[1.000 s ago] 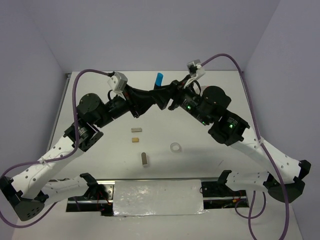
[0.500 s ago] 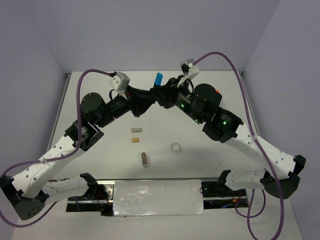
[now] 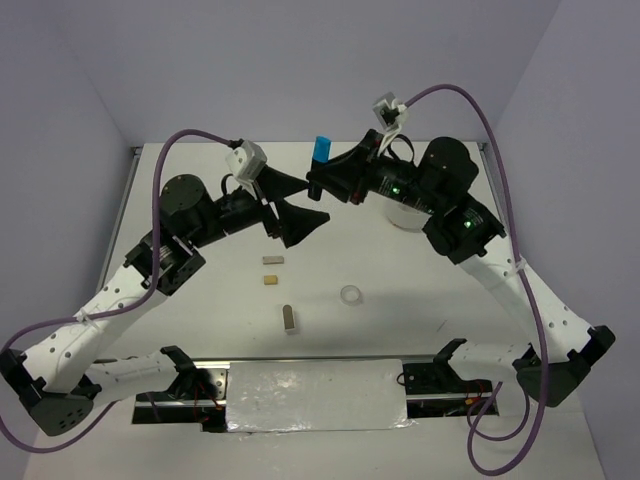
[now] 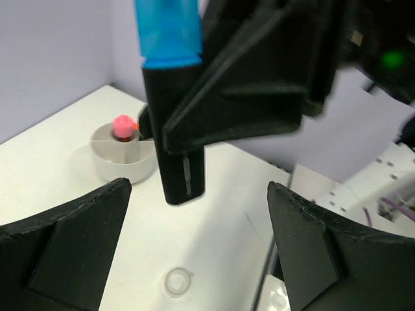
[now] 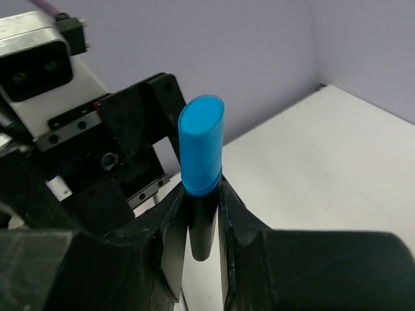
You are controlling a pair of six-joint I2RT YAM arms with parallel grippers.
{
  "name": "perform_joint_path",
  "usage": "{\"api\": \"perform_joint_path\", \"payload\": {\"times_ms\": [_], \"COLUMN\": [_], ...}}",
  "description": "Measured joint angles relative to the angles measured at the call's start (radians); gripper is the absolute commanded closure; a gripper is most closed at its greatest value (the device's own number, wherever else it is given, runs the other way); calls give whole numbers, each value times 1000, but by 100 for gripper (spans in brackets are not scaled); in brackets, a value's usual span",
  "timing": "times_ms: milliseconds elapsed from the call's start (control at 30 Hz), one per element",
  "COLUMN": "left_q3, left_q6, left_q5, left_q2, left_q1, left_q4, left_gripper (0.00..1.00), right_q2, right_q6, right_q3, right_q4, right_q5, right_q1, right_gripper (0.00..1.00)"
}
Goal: Sort the stationery into containers
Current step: Close the pen cap on the pen.
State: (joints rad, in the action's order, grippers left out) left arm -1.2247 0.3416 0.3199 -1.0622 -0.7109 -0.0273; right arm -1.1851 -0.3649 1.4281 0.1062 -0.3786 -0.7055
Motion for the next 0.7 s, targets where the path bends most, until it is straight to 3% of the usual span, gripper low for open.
{"api": "perform_joint_path", "payload": {"times_ms": [233,433,500,700], "left_q3": [-29,-24,-14,-11], "left_q6": [92,229,272,358], "left_q5": [293,444,473,523], "left_q2": [-6,-27,-31,-50], "left_q1": [16,31,41,51], "left_q4": [-67,-228,-281,-380], "left_gripper": [4,32,35,59], "right_q2": [-10,-8,-6,5], "right_q6": [-47,-85,-87,-87], "right_q3": [93,81,72,62], "right_q4": [-28,-115,-122,-126], "right_q5": [-397,-545,-566,-582], "right_q1": [65,65,65,65], "right_gripper": [100,100,100,100]}}
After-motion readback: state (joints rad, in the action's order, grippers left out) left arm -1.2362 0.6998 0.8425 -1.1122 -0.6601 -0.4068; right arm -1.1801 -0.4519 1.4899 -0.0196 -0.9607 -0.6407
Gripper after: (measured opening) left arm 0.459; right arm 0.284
